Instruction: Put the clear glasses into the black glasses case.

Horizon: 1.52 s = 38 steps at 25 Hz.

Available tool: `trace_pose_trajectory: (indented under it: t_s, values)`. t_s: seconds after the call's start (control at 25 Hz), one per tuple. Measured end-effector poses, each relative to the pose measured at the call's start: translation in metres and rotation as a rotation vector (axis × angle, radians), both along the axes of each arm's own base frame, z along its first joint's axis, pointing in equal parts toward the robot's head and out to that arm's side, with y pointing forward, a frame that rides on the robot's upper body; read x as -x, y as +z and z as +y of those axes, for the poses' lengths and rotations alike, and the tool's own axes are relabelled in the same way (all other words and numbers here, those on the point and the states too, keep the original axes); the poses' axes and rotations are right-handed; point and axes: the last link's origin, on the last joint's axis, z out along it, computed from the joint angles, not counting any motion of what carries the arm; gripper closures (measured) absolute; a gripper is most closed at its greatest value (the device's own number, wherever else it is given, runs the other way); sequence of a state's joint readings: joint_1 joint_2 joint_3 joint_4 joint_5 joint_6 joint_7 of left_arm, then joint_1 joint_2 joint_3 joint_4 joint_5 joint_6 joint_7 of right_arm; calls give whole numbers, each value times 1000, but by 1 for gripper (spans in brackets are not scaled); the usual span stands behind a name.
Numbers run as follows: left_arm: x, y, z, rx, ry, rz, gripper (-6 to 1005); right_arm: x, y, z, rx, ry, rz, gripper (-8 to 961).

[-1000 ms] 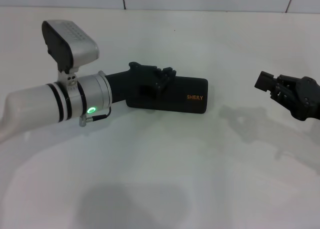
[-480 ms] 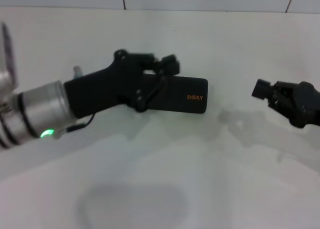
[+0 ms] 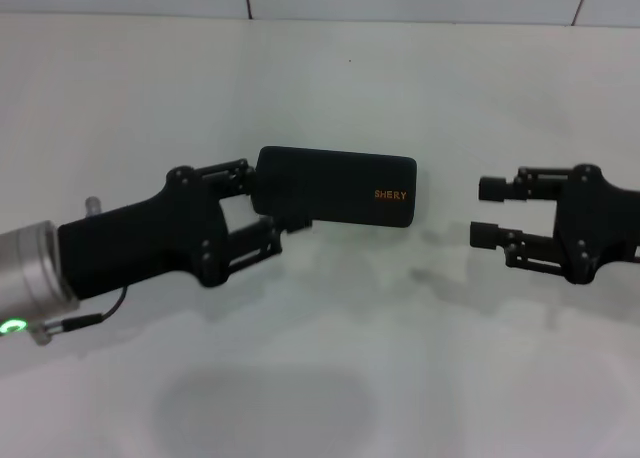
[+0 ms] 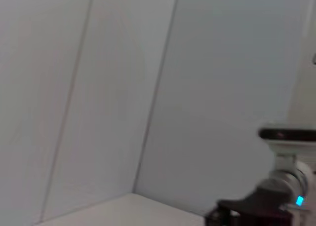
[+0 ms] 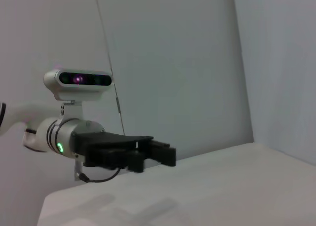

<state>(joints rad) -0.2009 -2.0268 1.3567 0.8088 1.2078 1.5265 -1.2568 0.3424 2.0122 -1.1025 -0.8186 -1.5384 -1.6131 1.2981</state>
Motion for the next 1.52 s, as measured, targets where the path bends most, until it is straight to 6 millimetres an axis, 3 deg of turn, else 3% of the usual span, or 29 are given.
trace_pose_trajectory:
  t_s: [0.12,0.36,0.56,0.8,1.12,1.52]
  values:
    - [4,5,-6,0,2,-10,461,9,2,6,-9,39,-5,485]
    - [13,18,-22,-64,5,-69,326,18,-2,12,3,78,-16,359]
    - [14,21,-35,-103,-88,-56,214,17,-2,10,4,80,-22,154]
    - [18,11,-33,-4,-144,100,106,14,-17,6,78,120,-131,94]
    - [23,6,-31,85,-125,206,106,18,-25,4,110,146,-163,94]
    - [22,5,-31,95,-116,204,106,17,-26,3,118,138,-155,94]
